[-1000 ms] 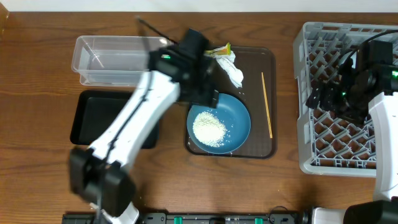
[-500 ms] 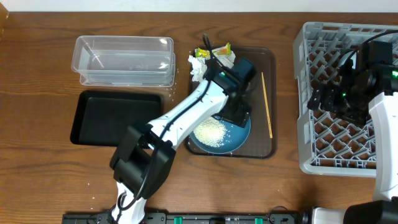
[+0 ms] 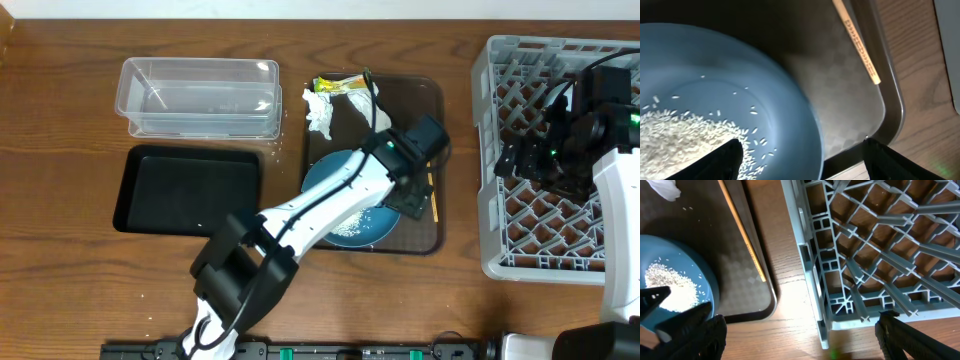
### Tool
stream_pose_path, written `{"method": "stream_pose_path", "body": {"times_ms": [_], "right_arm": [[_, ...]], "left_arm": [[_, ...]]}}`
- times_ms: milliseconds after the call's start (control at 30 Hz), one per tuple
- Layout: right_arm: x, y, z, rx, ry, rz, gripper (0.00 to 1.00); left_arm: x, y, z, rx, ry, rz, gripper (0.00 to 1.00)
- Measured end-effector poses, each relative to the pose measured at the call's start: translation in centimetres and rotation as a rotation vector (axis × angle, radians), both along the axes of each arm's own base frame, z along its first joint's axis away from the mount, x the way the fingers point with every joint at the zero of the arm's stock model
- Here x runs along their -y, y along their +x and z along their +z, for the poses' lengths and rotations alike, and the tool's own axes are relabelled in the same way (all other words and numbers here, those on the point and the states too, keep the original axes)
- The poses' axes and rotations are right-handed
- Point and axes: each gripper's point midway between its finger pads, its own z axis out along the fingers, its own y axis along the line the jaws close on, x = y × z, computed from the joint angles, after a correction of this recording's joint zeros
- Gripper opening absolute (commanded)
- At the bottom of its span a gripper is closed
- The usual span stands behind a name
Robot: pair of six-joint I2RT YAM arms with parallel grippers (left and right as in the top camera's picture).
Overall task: Sort waste into correct bins and load items into the dishwasher rack
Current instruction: 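Grasp the blue bowl rim with the left gripper and lift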
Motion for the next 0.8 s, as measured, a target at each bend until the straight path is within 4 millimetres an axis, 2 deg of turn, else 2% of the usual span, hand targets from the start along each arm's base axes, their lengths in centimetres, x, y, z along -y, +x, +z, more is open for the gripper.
{"method": "stream_pose_path", "body": {"times_ms": [233,367,467,667,800], "right_arm": [[0.0,-0.1,0.0,-0.003,0.001,0.0,0.94],[0.0,-0.2,0.0,-0.008,0.001,0.0,0.95],[0.0,-0.2,0.0,-0.008,0.001,0.0,0.94],[0.0,-0.2,0.0,-0.008,0.001,0.0,0.94],[0.0,-0.2,0.0,-0.008,0.001,0.0,0.94]], "left_arm": [[0.7,-1.3,-3.2,-0.037,0.062,-0.033,0.79],[0.5,-1.8,-5.3,-0.067,0.104,-0.032,0.62],[0.1,-1.8,-6.3,-0.073,0.131,-0.034,0.59],[-0.9,-1.3,-6.6,-0.045,0.187,-0.024,0.43],[-1.2,-1.2,-6.6,-0.034,0.202,-0.022,0.28]]}}
